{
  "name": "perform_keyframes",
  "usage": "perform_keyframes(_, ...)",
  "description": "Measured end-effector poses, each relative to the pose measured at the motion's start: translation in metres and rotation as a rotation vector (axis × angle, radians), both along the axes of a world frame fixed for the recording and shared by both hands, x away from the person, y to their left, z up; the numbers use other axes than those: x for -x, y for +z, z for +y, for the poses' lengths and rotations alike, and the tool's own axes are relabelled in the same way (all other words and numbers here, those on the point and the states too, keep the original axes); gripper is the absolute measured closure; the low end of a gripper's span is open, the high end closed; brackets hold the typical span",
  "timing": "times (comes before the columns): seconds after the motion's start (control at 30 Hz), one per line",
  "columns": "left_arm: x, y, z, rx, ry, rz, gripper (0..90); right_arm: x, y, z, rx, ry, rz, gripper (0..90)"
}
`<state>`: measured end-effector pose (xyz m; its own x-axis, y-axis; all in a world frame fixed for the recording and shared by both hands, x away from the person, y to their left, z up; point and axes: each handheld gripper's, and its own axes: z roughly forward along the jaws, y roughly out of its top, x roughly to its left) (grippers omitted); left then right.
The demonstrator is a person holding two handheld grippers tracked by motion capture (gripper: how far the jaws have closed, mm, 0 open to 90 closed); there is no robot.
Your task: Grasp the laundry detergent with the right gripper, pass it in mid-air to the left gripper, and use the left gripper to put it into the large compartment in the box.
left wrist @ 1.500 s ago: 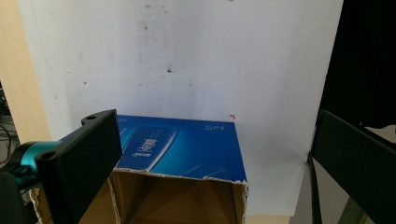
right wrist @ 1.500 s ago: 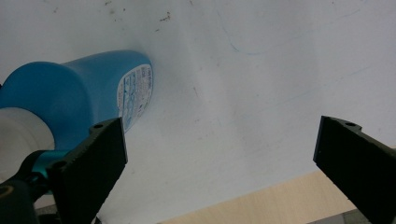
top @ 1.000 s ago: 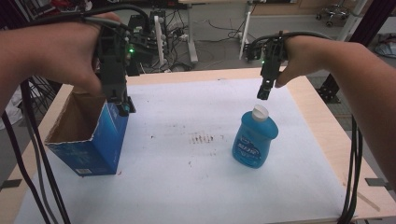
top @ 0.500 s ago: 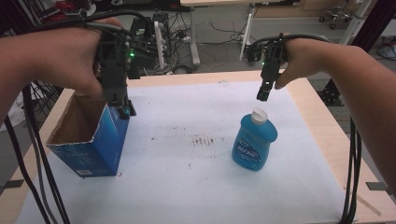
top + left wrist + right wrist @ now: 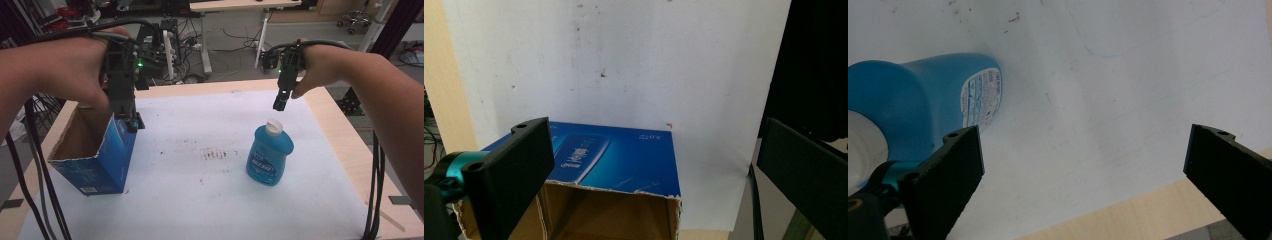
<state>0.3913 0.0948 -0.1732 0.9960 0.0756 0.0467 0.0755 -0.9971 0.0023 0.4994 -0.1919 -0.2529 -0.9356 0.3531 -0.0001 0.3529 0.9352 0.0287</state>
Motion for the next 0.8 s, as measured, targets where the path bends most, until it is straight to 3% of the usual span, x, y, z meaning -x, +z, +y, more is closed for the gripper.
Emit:
perform_keyframes(0.07, 0.0, -0.001, 0.0, 0.004, 0.001, -0.005, 1.7, 0.0, 0.001, 0.0, -0.008, 0.001, -0.002, 1.9)
perform_keyframes(0.37, 0.002, 0.0, 0.002, 0.001, 0.005, -0.005, 1.7, 0.007, 0.012, -0.006, -0.137, -0.024, -0.022, 1.9)
perform_keyframes(0.57, 0.005, 0.0, 0.003, 0.005, 0.001, -0.008, 1.7, 0.021, 0.018, -0.026, -0.251, -0.065, -0.044, 1.9)
perform_keyframes(0.67, 0.006, 0.001, 0.002, 0.002, 0.0, -0.01, 1.7, 0.026, 0.018, -0.033, -0.28, -0.084, -0.049, 2.0)
perform_keyframes(0.77, 0.009, 0.001, 0.0, -0.004, -0.009, -0.015, 1.7, 0.039, 0.019, -0.051, -0.353, -0.13, -0.063, 2.0)
perform_keyframes(0.8, 0.009, 0.001, 0.0, -0.004, -0.009, -0.015, 1.7, 0.039, 0.019, -0.051, -0.353, -0.13, -0.063, 2.0)
